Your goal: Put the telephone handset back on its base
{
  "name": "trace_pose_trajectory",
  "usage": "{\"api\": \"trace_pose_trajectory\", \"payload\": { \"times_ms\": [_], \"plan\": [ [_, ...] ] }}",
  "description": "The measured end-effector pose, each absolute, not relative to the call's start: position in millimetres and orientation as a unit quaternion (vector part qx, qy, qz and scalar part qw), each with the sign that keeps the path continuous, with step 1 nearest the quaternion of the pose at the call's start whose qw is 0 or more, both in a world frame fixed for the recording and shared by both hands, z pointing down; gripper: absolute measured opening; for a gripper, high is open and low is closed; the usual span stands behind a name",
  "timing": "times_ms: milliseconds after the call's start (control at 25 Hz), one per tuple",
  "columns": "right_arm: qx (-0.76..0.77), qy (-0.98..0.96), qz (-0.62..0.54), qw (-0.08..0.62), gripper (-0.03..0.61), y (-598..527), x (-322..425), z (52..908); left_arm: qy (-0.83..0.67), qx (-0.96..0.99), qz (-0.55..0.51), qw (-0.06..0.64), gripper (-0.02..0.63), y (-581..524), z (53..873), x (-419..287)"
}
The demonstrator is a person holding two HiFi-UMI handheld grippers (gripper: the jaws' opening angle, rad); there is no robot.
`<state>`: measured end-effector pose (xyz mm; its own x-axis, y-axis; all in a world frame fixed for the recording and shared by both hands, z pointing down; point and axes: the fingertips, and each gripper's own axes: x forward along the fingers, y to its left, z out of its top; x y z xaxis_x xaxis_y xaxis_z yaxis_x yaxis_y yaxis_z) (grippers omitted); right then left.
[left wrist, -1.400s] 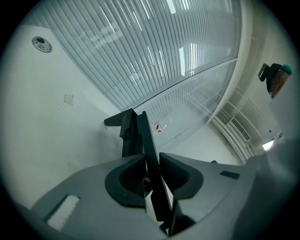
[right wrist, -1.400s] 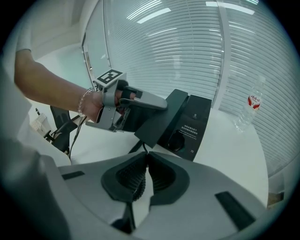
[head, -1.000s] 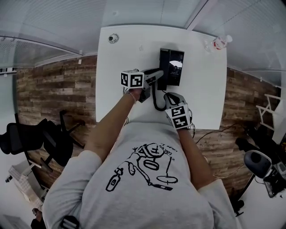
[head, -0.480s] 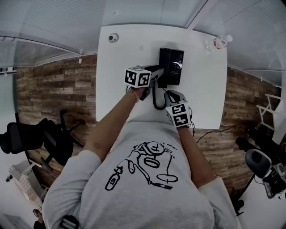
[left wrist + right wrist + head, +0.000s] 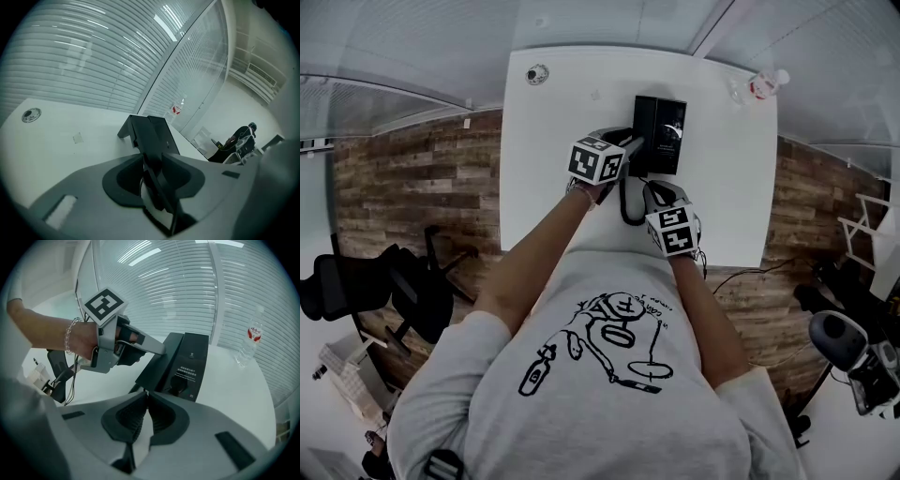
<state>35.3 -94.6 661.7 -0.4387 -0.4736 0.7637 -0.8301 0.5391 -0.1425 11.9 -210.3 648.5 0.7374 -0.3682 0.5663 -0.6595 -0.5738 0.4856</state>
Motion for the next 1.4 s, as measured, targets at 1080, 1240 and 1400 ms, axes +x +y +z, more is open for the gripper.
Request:
{"api": "trace_pose_trajectory", "payload": {
  "times_ms": [1080, 1240, 1400],
  "plan": [
    [0.43, -0.793, 0.272, 0.337, 0.012, -107.9, 41.0, 665.2, -0.324, 0.872, 0.241, 0.278, 0.13, -214.5, 648.9, 13.3],
    [0.431, -0.785, 0.278, 0.347, 0.012, -107.2, 43.8, 671.4, -0.329, 0.874, 0.239, 0.267, 0.132, -213.4, 647.4, 12.2],
    [0.405, -0.787, 0.309, 0.347, 0.014, -96.1, 37.1, 683.3, -0.332, 0.874, 0.239, 0.262, 0.132, -211.6, 646.9, 10.1]
  ]
}}
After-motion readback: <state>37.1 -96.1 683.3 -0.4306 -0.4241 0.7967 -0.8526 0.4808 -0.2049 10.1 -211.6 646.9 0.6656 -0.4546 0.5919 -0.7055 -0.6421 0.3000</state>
